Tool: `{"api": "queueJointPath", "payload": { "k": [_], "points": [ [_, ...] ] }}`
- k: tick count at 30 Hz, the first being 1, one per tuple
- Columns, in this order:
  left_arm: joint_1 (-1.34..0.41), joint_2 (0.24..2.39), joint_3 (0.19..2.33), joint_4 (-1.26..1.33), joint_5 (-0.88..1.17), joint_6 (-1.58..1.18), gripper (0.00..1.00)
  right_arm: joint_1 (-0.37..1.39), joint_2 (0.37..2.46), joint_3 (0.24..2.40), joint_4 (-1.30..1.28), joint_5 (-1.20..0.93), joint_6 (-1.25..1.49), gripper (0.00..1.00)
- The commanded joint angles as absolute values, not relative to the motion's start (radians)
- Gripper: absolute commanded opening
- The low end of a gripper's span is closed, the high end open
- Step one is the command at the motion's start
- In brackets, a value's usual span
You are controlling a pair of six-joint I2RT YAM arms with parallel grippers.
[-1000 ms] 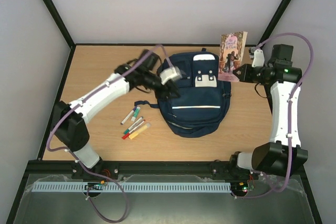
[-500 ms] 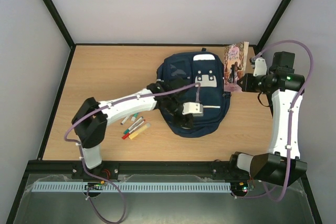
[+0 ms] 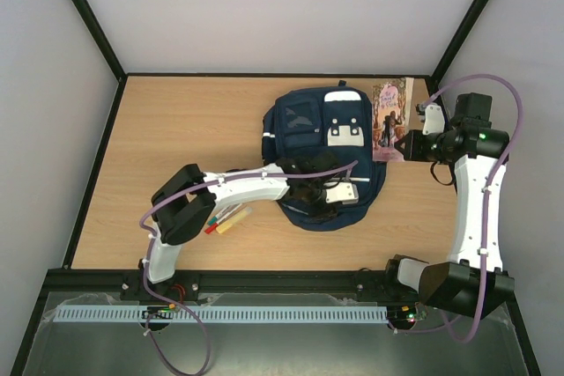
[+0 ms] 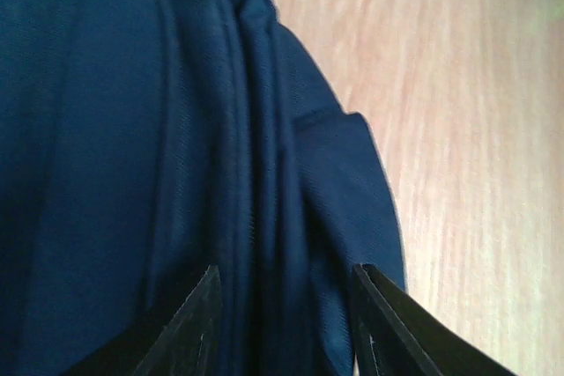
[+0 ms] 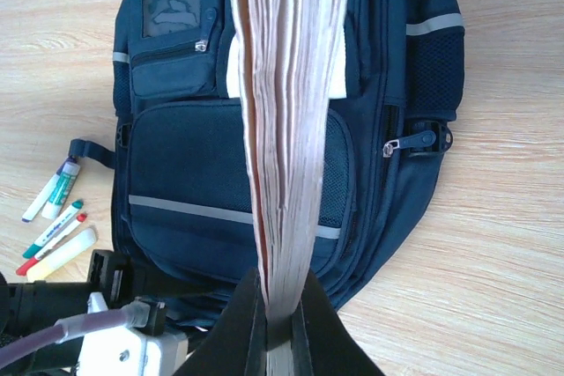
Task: Pack the student bag
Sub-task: Place the book in the student bag.
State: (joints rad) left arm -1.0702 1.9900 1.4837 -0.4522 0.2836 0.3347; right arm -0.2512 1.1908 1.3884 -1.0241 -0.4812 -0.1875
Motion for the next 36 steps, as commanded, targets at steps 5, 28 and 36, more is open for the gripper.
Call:
{"api": "queueJointPath", "payload": {
  "k": [5,28,36],
  "points": [
    [-1.063,2.070,1.573,-0.444,0.249,0.312,0.36,-0.255,1.172,1.373,-1.048,-0.509,-0.195,0.01],
    [-0.892,2.070,1.808,-0.522,0.273,0.294,0.02,-0.255,1.179,1.443,-1.148,-0.567,-0.275,0.01],
    [-0.726,2.061,1.954,-0.492,0.368,0.204,0.02,-0.255,1.111,1.423,-1.283,-0.854,-0.462,0.01]
  ]
}}
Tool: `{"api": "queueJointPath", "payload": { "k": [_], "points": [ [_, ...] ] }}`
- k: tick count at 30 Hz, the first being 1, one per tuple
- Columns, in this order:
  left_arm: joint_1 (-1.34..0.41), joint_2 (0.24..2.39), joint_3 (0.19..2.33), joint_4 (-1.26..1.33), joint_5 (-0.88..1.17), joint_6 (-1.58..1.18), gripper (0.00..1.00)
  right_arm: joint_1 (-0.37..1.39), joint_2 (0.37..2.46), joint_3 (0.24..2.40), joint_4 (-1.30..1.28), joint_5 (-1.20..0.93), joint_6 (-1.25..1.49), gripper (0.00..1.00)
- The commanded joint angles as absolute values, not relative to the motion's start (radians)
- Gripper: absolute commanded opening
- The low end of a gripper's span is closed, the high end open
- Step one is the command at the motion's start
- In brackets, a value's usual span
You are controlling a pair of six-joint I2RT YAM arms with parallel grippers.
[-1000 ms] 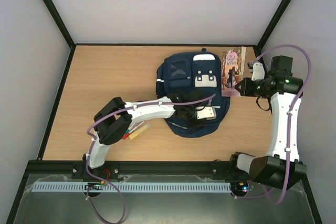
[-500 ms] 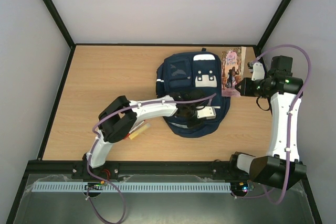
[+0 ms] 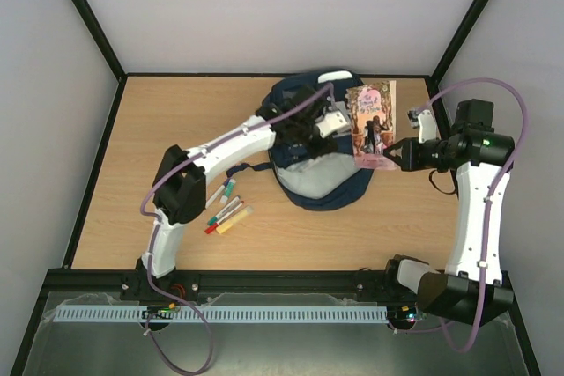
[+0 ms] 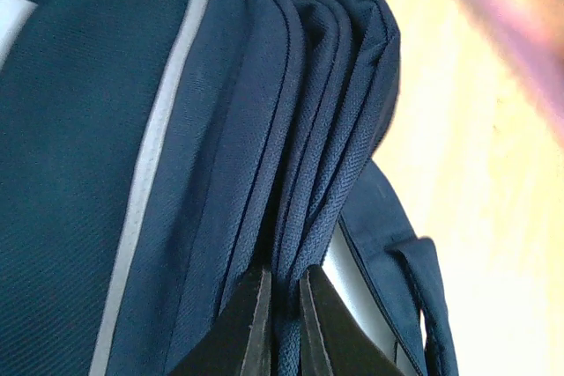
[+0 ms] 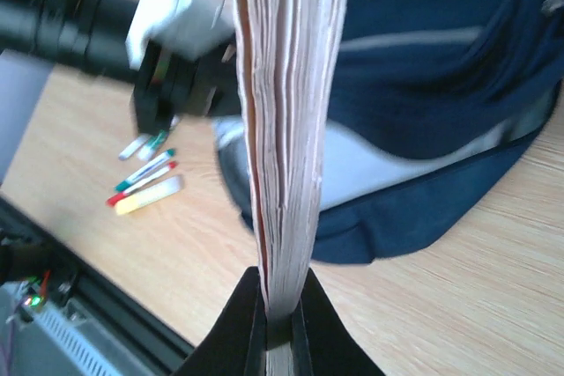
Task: Pack the student bag
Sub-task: Place the book in the student bag.
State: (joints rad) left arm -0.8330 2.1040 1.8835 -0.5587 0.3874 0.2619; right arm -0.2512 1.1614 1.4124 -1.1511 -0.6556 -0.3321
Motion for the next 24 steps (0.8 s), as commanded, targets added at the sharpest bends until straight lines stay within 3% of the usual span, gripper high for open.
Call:
{"api": "queueJointPath", "payload": {
  "k": [1,8,24],
  "points": [
    [-0.709,2.066,1.967,-0.489,0.380,0.194,0.02,-0.255,1.101,1.417,-1.286,-0.864,-0.468,0.01],
    [-0.676,2.084,2.057,-0.473,0.412,0.160,0.02,-0.248,1.048,1.333,-1.274,-0.936,-0.521,0.01],
    [-0.672,2.095,2.178,-0.411,0.455,0.121,0.02,-0.141,1.188,1.152,-1.223,-0.901,-0.704,0.01]
  ]
}}
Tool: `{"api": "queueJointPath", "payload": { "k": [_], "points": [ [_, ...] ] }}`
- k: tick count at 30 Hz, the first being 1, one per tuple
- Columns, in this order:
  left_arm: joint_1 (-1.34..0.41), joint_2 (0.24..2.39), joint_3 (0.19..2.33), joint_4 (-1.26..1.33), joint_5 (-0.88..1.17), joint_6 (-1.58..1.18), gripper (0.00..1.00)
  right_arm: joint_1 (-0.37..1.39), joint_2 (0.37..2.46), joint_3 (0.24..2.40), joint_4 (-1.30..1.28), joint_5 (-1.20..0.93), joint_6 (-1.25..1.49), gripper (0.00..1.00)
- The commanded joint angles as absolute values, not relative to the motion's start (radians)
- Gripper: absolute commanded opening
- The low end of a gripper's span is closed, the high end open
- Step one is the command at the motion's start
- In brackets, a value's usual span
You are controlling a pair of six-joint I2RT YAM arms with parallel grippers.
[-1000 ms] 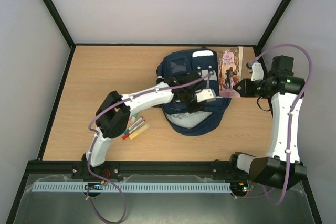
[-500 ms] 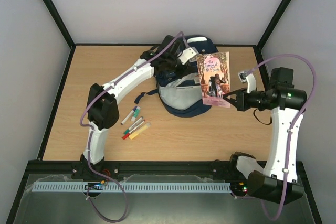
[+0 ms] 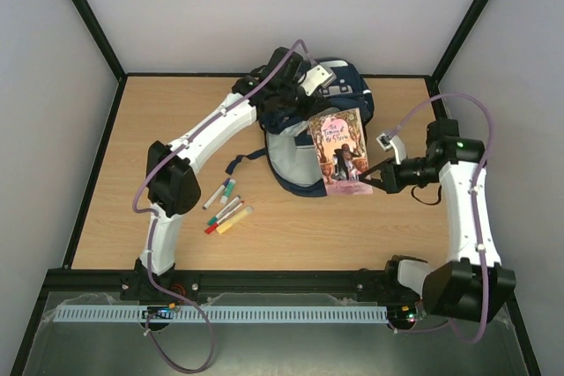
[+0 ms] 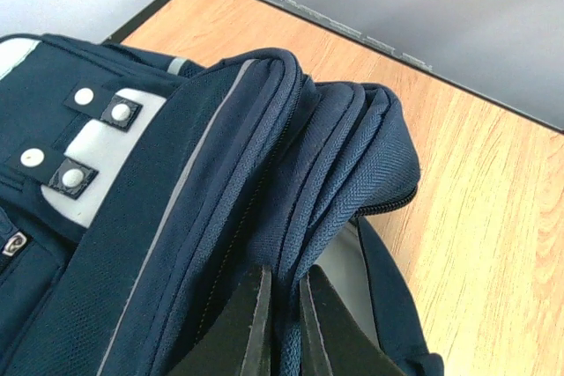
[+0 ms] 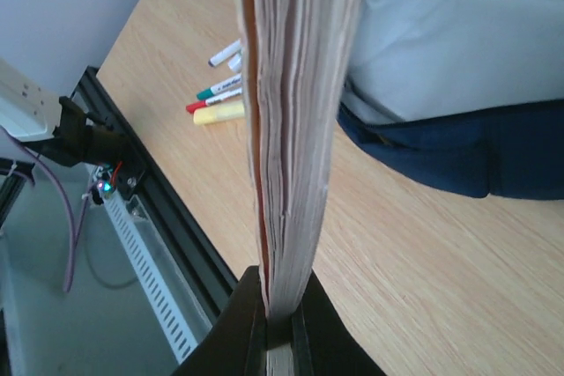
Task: Pack the student bag
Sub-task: Place the book in the student bag.
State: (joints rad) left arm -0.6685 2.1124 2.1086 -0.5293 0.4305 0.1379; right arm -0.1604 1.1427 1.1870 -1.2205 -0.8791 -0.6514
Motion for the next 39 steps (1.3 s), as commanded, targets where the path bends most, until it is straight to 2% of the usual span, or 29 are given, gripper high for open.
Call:
{"api": "queueJointPath", "payload": {
  "k": [1,12,24,39],
  "points": [
    [-0.672,2.094,2.178,-0.413,0.451,0.123,0.02,-0.134,1.198,1.142,-1.222,-0.898,-0.720,0.01],
    [-0.675,2.072,2.177,-0.416,0.446,0.138,0.02,-0.126,1.422,1.093,-1.138,-0.907,-0.672,0.01],
    [-0.703,2.038,2.173,-0.442,0.452,0.185,0.02,-0.101,1.649,1.104,-0.915,-1.037,-0.318,0.01],
    [-0.739,2.019,2.171,-0.527,0.436,0.291,0.02,-0.098,1.939,1.306,-0.725,-1.171,-0.054,0.01]
  ]
}}
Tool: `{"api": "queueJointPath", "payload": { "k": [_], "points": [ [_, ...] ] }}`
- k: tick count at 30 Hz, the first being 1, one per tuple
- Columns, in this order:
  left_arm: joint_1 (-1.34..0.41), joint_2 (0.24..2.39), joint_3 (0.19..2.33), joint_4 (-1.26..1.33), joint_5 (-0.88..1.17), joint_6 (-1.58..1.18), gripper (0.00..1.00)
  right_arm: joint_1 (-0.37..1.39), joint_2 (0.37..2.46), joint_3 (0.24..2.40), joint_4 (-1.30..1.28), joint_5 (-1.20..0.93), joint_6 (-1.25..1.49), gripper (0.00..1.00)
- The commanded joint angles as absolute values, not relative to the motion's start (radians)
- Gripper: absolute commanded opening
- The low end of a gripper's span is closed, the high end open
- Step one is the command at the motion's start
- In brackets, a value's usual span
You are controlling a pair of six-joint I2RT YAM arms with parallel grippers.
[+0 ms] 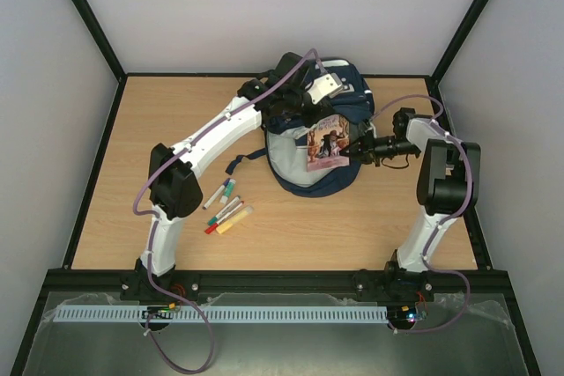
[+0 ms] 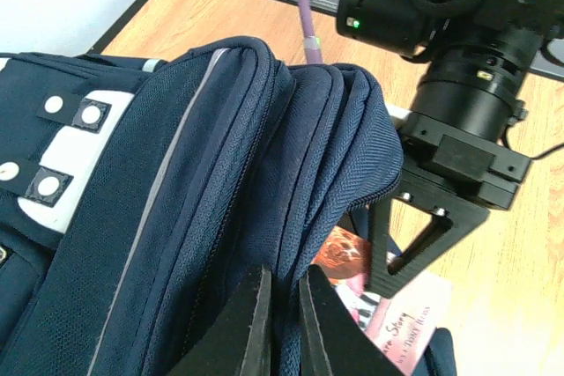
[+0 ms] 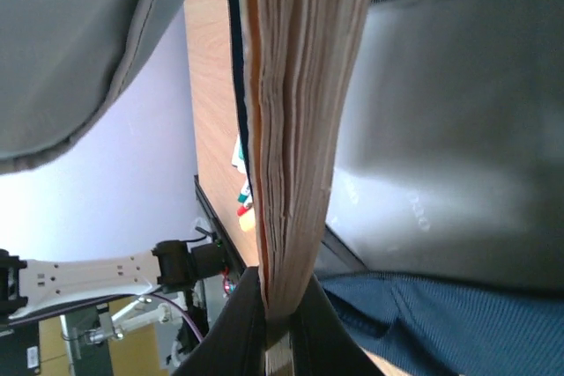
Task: Pack the student bag
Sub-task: Place the book in the student bag.
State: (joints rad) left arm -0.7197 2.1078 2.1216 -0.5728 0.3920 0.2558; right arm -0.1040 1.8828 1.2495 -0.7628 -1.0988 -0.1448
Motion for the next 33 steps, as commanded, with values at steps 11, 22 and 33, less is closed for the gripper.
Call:
{"api": "queueJointPath", "payload": {
  "k": [11,22,33],
  "points": [
    [-0.744,1.988,2.116,-0.551,0.427,0.311,0.02,-0.099,1.993,1.426,-0.688,-0.988,0.065,0.40],
    [-0.719,1.990,2.100,-0.548,0.428,0.279,0.02,-0.100,1.727,1.272,-0.806,-0.730,-0.125,0.67],
    [-0.684,1.991,2.086,-0.561,0.526,0.223,0.02,0.070,1.350,0.991,-0.666,-0.321,-0.578,0.39]
  ]
}}
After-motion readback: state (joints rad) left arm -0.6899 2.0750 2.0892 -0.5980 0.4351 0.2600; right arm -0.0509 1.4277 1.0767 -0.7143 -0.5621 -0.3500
